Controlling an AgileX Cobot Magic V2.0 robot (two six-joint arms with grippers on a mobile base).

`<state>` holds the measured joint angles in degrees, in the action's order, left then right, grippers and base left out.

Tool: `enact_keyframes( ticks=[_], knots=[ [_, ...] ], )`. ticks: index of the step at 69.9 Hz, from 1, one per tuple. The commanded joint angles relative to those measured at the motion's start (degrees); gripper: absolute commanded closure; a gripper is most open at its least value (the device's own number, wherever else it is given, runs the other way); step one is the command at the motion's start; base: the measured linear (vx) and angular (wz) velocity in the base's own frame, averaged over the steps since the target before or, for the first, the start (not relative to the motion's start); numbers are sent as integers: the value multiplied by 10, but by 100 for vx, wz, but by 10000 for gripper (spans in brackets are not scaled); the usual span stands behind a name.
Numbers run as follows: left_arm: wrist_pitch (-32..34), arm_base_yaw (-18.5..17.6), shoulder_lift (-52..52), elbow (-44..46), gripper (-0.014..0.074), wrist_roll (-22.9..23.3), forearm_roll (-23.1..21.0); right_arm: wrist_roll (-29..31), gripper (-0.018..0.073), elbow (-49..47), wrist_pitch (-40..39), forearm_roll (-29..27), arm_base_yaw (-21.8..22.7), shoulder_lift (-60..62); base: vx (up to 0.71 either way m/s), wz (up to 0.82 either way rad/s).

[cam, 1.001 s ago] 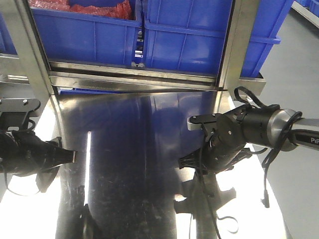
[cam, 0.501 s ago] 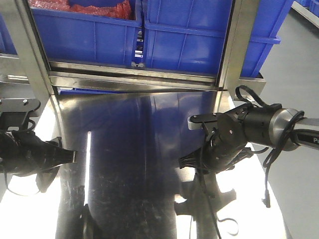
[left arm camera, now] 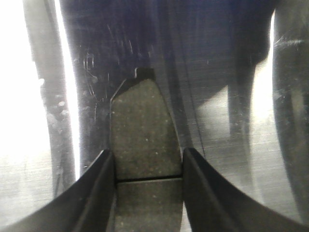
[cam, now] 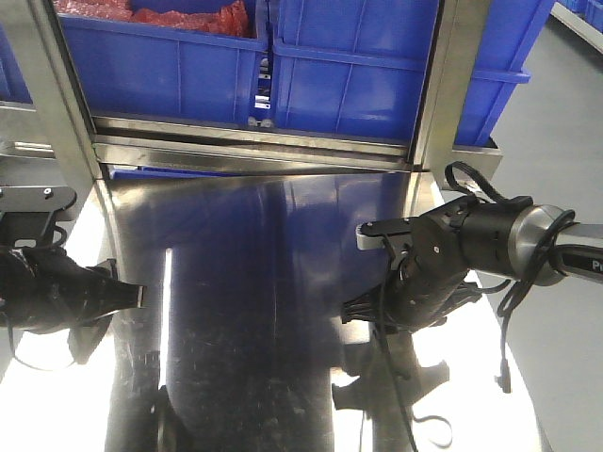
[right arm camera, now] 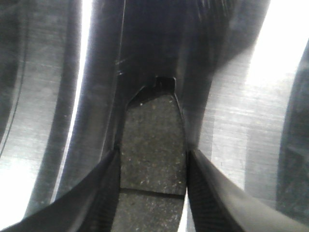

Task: Move and align brake pads A on conveyor
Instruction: 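Lift the brake pad with the right gripper and hold it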

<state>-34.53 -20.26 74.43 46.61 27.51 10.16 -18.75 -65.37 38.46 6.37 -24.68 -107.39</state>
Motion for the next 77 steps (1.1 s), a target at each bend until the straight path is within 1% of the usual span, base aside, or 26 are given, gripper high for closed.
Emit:
enact_keyframes(
  ticks=[1,20,42,61,77],
  knots=[
    [29,-3,-18,13,539,1,5,0,468,-14,-10,3,0,39,0,0],
    [29,-3,-18,13,539,1,5,0,468,-14,0,4,0,93,0,0],
    [29,-3,-18,13,539,1,5,0,468,-9,6,5,0,187,0,0],
    [29,-3,-18,13,539,1,5,0,468,61,-58,6,0,314,0,0],
    [29,-3,-18,13,539,1,5,0,468,116,-100,7,1,397,0,0]
  ],
)
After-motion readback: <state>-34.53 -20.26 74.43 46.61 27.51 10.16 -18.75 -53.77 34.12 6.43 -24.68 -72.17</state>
